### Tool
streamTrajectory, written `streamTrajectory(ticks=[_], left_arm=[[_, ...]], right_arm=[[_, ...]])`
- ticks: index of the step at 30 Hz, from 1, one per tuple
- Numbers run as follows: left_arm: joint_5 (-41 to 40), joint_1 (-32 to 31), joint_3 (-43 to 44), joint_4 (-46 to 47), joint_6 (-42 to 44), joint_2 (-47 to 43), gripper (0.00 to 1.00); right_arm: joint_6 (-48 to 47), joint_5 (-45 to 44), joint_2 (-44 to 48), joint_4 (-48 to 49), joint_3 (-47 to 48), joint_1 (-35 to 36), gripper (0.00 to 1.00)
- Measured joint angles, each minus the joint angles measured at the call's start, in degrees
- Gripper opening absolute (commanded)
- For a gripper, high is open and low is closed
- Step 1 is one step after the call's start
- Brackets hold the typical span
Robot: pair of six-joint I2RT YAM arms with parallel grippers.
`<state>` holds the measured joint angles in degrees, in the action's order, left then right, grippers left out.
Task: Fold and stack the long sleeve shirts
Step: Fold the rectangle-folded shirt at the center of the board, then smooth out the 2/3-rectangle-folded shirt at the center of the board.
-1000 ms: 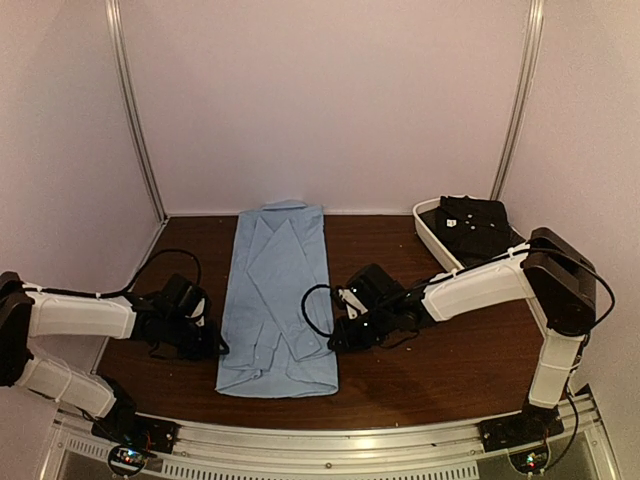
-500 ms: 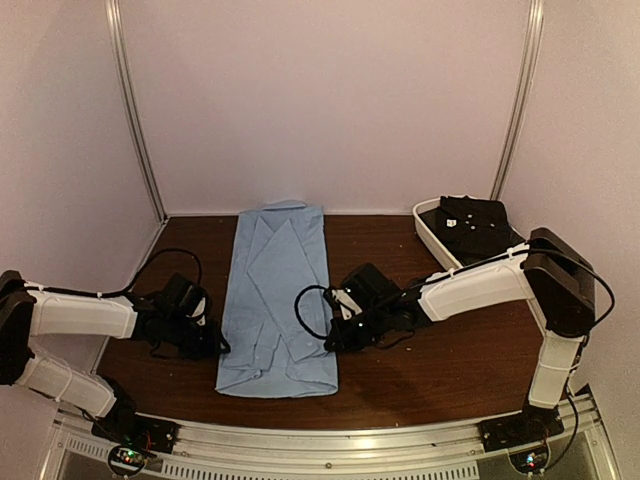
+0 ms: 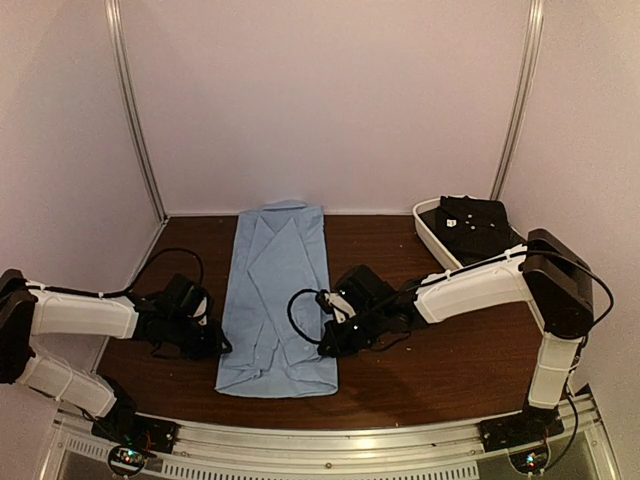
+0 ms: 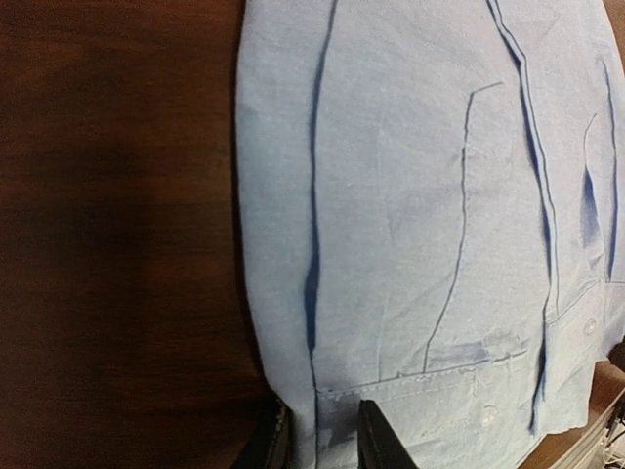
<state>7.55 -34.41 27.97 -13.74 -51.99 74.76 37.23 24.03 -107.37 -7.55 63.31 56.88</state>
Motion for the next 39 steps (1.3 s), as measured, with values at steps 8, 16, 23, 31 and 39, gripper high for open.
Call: streamTrajectory(ticks=[8, 16, 23, 31, 39], left_arm=[[-1.31, -0.20, 0.70, -1.42, 0.09, 0.07, 0.30], [-4.22, -0.20, 1.75, -4.57, 0.98, -0.20, 0.36], [-4.17, -0.20, 1.84, -4.57, 1.07, -0.20, 0.37], [-2.51, -0.20, 1.46, -4.04, 1.03, -0.31, 0.35], [1.25, -0.48, -0.98, -4.33, 0.13, -3.54, 0.35]], right_arm=[[0.35, -0.94, 0.31, -0.04, -3.06, -0.02, 0.32], [2.43, -1.97, 4.04, 2.45, -8.48, -1.75, 0.44], [5.27, 0.52, 4.07, 9.44, -11.61, -3.19, 0.44], [8.00, 2.69, 3.50, 15.04, -13.55, -3.43, 0.43], [9.51, 3.65, 3.02, 18.47, -14.67, -3.54, 0.41]])
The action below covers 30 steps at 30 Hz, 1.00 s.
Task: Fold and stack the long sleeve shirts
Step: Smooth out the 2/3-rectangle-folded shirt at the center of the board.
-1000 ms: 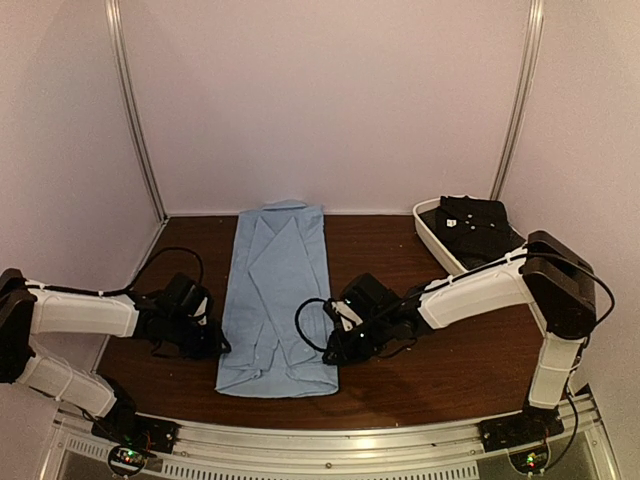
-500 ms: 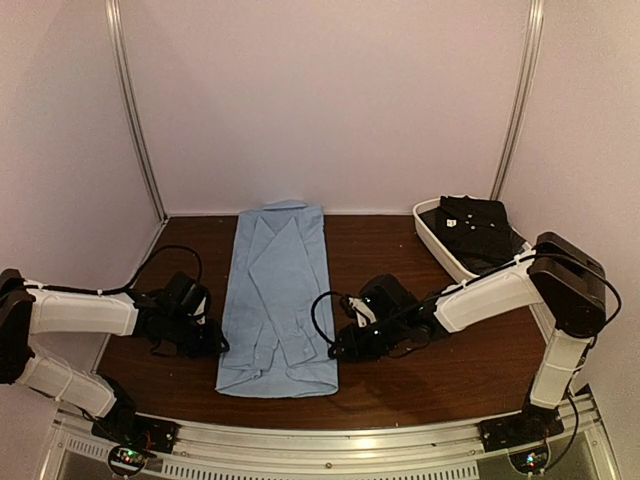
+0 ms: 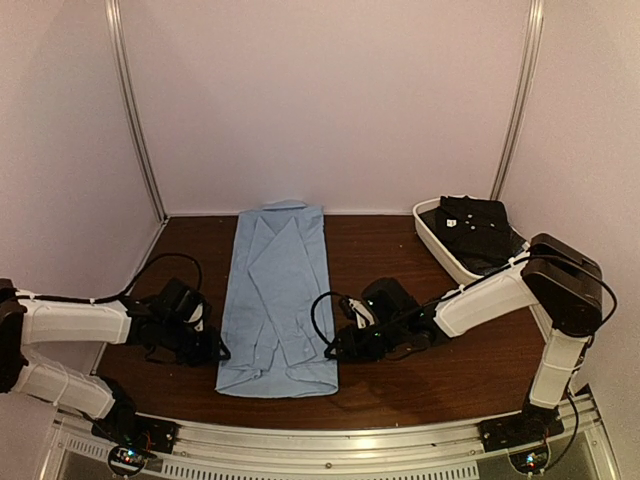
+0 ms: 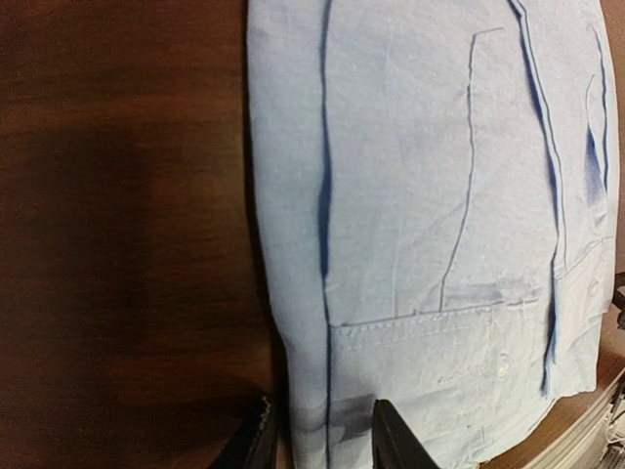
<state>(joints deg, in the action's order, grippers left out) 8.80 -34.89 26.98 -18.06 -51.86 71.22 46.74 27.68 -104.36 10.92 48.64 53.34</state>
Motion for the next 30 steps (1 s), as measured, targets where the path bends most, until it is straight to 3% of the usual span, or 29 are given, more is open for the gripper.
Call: streamTrajectory(ticks=[6, 18, 24, 30], left_arm=[[1.84, -0.76, -1.40, -0.68, -1.33, -2.10, 0.33], [5.99, -0.81, -1.95, 2.05, -3.61, -0.46, 0.16], [8.02, -1.05, -2.27, 2.01, -4.42, -0.44, 0.04], [9.55, -2.47, -2.32, 1.97, -5.53, -0.92, 0.08]], right_arm=[[0.20, 0.83, -0.55, 1.38, -0.20, -0.02, 0.40], [0.74, 1.68, -1.42, 3.28, -0.31, -0.02, 0.35], [1.60, 2.19, -1.86, 4.24, -0.70, -0.04, 0.22], [1.44, 2.34, -1.70, 4.20, -1.84, -0.42, 0.06]])
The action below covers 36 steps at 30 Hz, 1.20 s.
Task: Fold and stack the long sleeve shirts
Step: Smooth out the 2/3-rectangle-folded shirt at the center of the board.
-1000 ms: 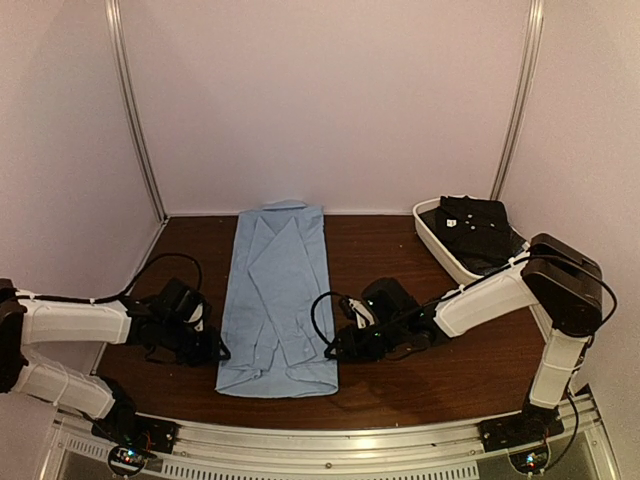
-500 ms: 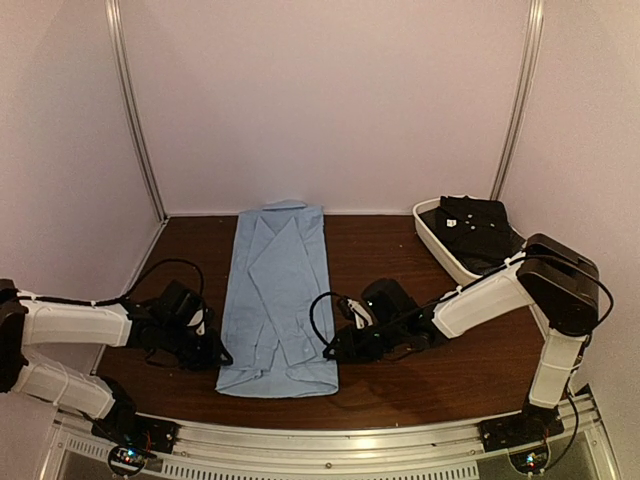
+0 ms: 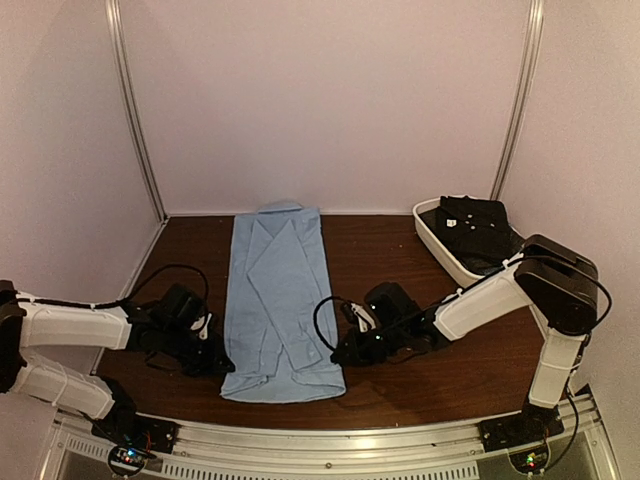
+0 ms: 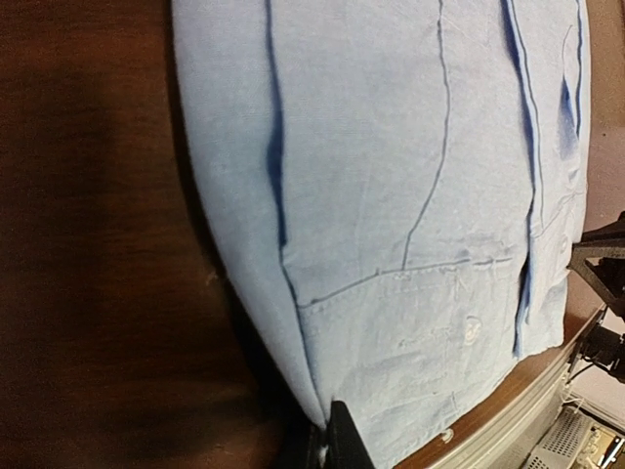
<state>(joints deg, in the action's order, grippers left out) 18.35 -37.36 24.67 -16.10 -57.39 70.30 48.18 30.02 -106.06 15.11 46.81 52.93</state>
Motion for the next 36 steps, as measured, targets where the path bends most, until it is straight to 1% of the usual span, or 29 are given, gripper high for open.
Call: streamTrajectory(ticks=[3, 8, 14, 20, 25, 32, 36], left_arm=[[0.90, -0.59, -0.24, 0.00, -0.44, -1.20, 0.08], [1.66, -0.72, -0.57, -0.20, -0.85, -2.54, 0.00], [1.95, -0.72, 0.26, -1.95, -1.03, -3.72, 0.00], [1.53, 0.04, 5.79, -5.07, -0.15, -3.74, 0.00], [3.32, 5.42, 10.69, -4.98, 2.12, -2.01, 0.00], [8.39, 14.45, 19.91, -4.96, 5.95, 6.01, 0.00], [9.49, 18.53, 25.51, -3.61, 8.04, 12.17, 0.00]], right_arm=[[0.15, -0.02, 0.70, -0.46, -0.94, -0.15, 0.01], [0.04, 0.00, 1.16, -1.07, -1.14, -0.20, 0.00], [0.09, 0.33, 2.51, -2.73, -0.74, -0.37, 0.00], [1.07, 3.21, 4.81, -2.67, 0.68, -2.56, 0.00], [2.80, 6.64, 3.80, -0.83, 3.85, -6.38, 0.00], [5.77, 11.13, -3.93, 4.02, 13.70, -10.86, 0.00], [6.27, 12.00, -10.78, 4.42, 22.05, -14.51, 0.00]])
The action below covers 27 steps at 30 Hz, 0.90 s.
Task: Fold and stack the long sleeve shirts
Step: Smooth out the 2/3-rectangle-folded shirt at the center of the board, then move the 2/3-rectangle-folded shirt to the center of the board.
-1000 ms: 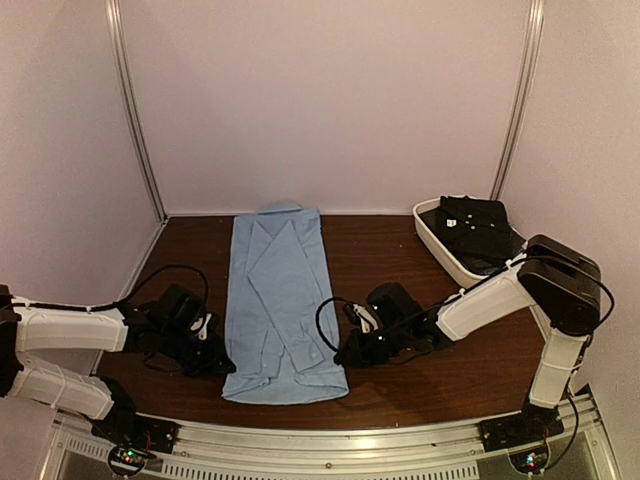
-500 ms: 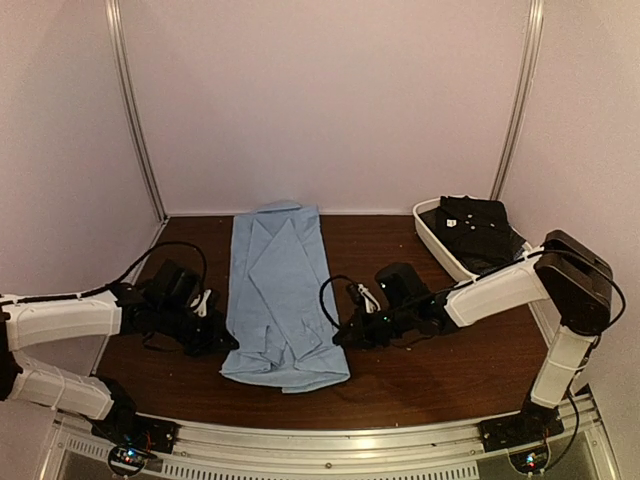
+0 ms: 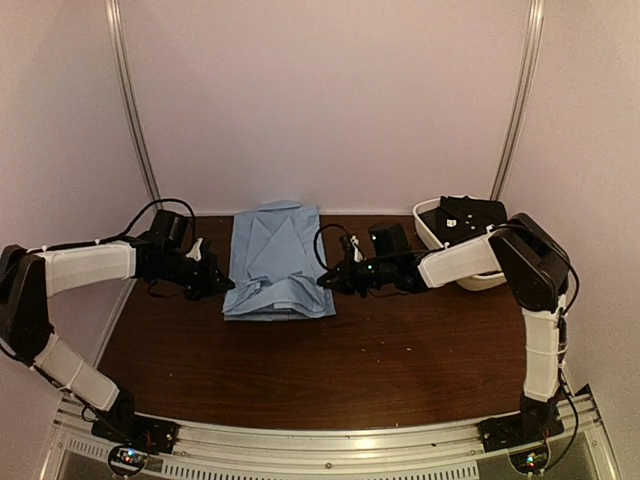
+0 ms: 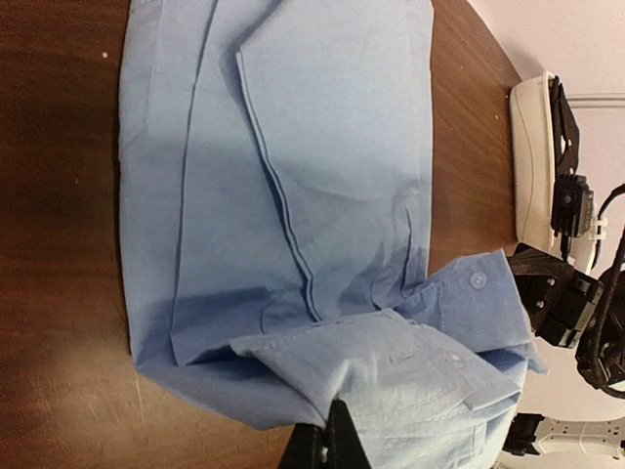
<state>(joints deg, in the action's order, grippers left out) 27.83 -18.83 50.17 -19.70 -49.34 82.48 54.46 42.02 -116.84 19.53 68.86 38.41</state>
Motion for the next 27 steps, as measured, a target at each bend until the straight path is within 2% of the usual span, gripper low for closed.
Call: streamTrajectory(ticks=[6, 12, 19, 27], left_arm=[[0.42, 3.32, 4.31, 5.29, 1.03, 12.57, 0.00], [-0.70, 3.91, 8.74, 7.41, 1.38, 21.64, 0.00], [-1.77, 3.91, 8.90, 9.66, 1.27, 23.21, 0.00], [-1.66, 3.39, -0.11, 16.79, 0.24, 20.83, 0.00]], right_arm=[[-0.55, -0.76, -9.68, -1.95, 11.89, -3.04, 0.00], [-1.64, -1.97, -14.47, -3.96, 15.85, -4.35, 0.00], [-3.32, -2.84, -16.74, -5.84, 16.98, -4.52, 0.00], [-6.03, -4.76, -15.43, -5.49, 13.92, -2.80, 0.00]])
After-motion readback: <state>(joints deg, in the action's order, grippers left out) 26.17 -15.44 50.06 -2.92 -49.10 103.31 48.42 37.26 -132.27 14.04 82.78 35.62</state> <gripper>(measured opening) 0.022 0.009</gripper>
